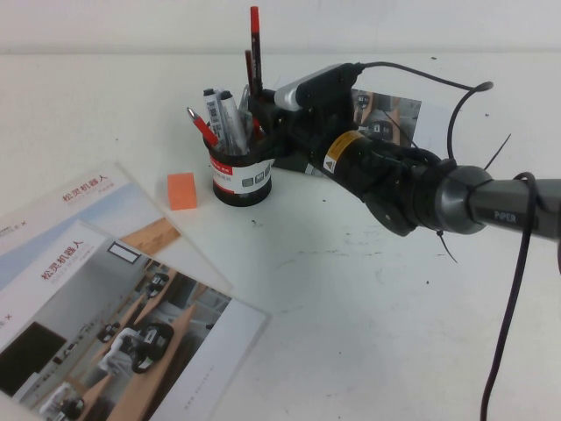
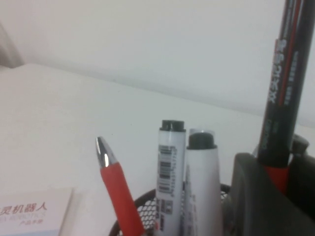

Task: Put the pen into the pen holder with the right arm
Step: Place the pen onto the pen holder

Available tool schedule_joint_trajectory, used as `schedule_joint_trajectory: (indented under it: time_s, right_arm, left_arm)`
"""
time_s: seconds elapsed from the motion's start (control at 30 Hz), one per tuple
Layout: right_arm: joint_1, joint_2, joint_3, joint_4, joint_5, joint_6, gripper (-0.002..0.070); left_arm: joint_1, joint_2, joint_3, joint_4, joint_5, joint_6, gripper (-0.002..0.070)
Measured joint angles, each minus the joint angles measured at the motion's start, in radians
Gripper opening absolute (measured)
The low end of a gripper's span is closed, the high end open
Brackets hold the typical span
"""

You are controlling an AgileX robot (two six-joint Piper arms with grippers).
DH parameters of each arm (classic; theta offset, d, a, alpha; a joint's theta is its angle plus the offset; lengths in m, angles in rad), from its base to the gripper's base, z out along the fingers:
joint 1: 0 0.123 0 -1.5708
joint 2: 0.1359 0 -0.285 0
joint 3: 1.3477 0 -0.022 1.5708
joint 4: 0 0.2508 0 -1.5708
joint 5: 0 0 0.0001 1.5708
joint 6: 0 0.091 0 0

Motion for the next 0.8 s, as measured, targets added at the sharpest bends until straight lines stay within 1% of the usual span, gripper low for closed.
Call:
schedule_joint_trajectory:
  time_s: [0.1,0.37,0.43,0.5,0.57,0.63,0.73,0.8]
  right_arm:
    - [0.007,0.002,0.000,0.005,0.000,-0.004,0.0106]
    - [0.022,0.010,-0.002,-0.053,0.003,-0.004,0.0113]
    - [0.026,0.010,-0.002,-0.058,0.003,-0.004,0.0151]
    - [0.029,0.010,-0.002,-0.060,0.003,-0.004,0.0220]
    - [0.029,0.010,-0.002,-0.060,0.003,-0.004,0.0320]
    - [0.029,0.010,-0.002,-0.058,0.003,-0.004,0.0403]
    - [0.029,0.010,-0.002,-0.056,0.003,-0.004,0.0448]
    - [0.029,0.010,-0.002,-0.056,0.003,-0.004,0.0449]
  left_arm:
    - [0.000,0.000,0.000,0.000,0.000,0.000,-0.0001]
    - [0.000,0.000,0.000,0.000,0.000,0.000,-0.0001]
    - [0.000,0.000,0.000,0.000,0.000,0.000,-0.0001]
    - [0.000,0.000,0.000,0.000,0.000,0.000,-0.0001]
    - [0.000,0.000,0.000,0.000,0.000,0.000,-0.0001]
    - [0.000,0.000,0.000,0.000,0.000,0.000,-0.0001]
    - [0.000,0.000,0.000,0.000,0.000,0.000,-0.0001]
    - [0.000,0.000,0.000,0.000,0.000,0.000,-0.0001]
